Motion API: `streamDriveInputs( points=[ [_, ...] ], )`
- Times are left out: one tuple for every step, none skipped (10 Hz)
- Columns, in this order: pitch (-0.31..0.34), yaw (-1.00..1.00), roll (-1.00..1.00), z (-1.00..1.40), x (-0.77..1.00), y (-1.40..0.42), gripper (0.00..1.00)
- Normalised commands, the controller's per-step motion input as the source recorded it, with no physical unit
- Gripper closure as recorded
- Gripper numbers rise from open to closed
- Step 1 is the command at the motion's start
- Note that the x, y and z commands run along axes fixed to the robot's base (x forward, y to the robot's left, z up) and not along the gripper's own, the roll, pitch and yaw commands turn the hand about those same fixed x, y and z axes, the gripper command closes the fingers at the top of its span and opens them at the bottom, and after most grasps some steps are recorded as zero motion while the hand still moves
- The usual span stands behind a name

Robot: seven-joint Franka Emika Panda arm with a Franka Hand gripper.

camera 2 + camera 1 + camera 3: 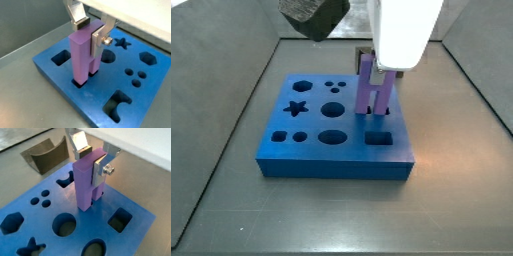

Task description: Insert the double-square object.

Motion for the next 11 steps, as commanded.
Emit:
streamDriveInputs(
  points=[
    [0.010, -0.08, 0.00, -0.04, 0.00, 0.03, 1.00],
    [0.007, 0.00, 0.01, -0.20, 0.12, 0.00, 1.00],
    [0.030, 0.00, 0.00, -0.39, 0.32, 0.00, 1.00],
    [0.000, 0.00, 0.01, -0.43, 0.19, 0.00, 1.00],
    [0.000, 0.00, 0.00, -0.40, 0.16, 0.00, 1.00],
    [0.000, 0.00, 0.00, -0.38, 0.11, 0.00, 1.00],
    [0.000, 0.00, 0.00, -0.38, 0.00, 0.13, 1.00],
    [0.000, 0.00, 0.00, -0.34, -0.05, 0.22, 1.00],
    [0.000, -0.10, 0.00, -0.26, -0.06, 0.27, 1.00],
    [0.001, -0.13, 0.02, -0.20, -0.10, 0.29, 1.00],
    [0.000, -0.11, 0.00, -0.11, -0.04, 0.17, 1.00]
  ],
)
